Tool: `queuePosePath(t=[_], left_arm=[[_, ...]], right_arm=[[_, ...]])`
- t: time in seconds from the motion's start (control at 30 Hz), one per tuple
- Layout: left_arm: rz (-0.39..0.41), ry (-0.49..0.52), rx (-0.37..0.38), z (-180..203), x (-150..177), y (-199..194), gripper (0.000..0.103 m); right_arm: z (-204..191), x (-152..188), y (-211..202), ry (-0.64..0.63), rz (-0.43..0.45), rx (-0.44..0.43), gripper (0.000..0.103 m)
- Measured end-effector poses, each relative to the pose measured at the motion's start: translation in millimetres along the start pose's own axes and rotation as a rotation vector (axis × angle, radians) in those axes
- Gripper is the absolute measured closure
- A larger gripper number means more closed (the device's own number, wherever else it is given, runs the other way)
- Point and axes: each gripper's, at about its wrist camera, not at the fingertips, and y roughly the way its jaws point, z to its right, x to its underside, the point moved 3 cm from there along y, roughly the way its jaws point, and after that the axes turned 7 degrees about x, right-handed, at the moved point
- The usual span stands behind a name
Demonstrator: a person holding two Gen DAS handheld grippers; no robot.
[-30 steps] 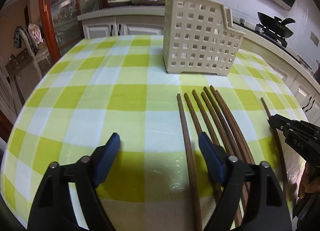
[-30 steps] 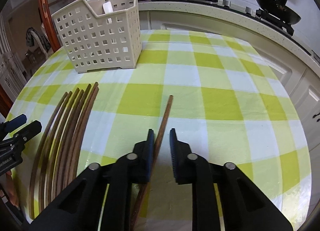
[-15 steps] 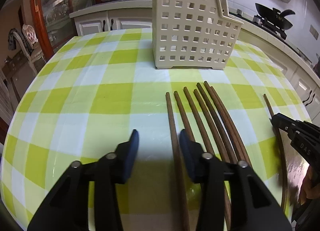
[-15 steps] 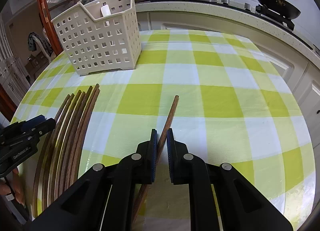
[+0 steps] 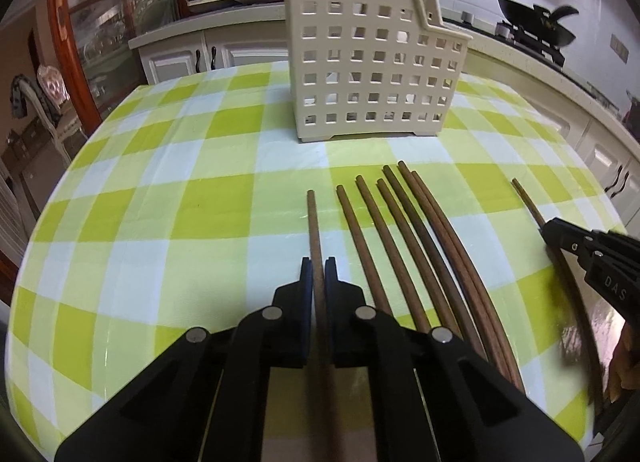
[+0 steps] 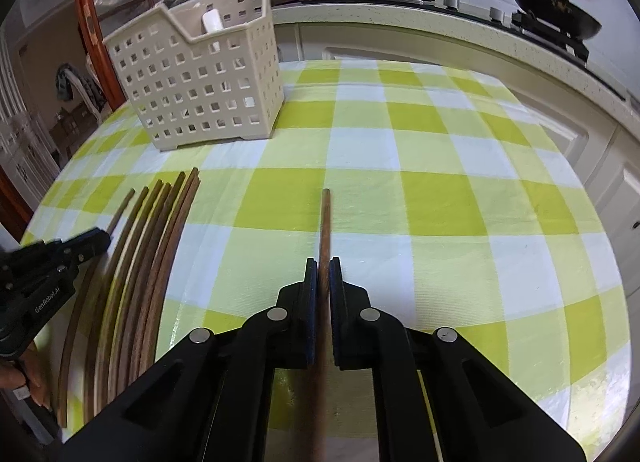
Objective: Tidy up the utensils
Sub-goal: 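Grasp a brown chopstick with the right tool while the left tool grasps another chopstick, then lift both held chopsticks upright and carry them over the white caddy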
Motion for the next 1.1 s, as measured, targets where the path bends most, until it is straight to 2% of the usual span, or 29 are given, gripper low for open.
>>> queuePosePath(t=[0.2, 0.5, 0.97, 1.1], left_arm=[[0.061, -0.032, 0.022, -6.8, -2.6, -20.6, 0.097], [0.199, -0.038, 0.035, -5.5, -9.0, -71.1, 0.097], [0.421, -0.015, 0.049, 0.0, -10.9, -158.0, 0.097], [0.456, 0.0, 0.044, 3.0, -8.3, -172.9, 0.097]], right_arm=[[0.1, 0.9, -12.3, 0.042, 0.035, -0.06, 0.096], [-14.6, -14.7, -59.5, 0.019, 0.17, -0.123, 0.096], [-27.1, -25.5, -130.7, -0.011, 0.353, -0.145, 0.096], [-32.8, -25.0, -145.0, -0.025, 0.387, -0.148, 0.096]])
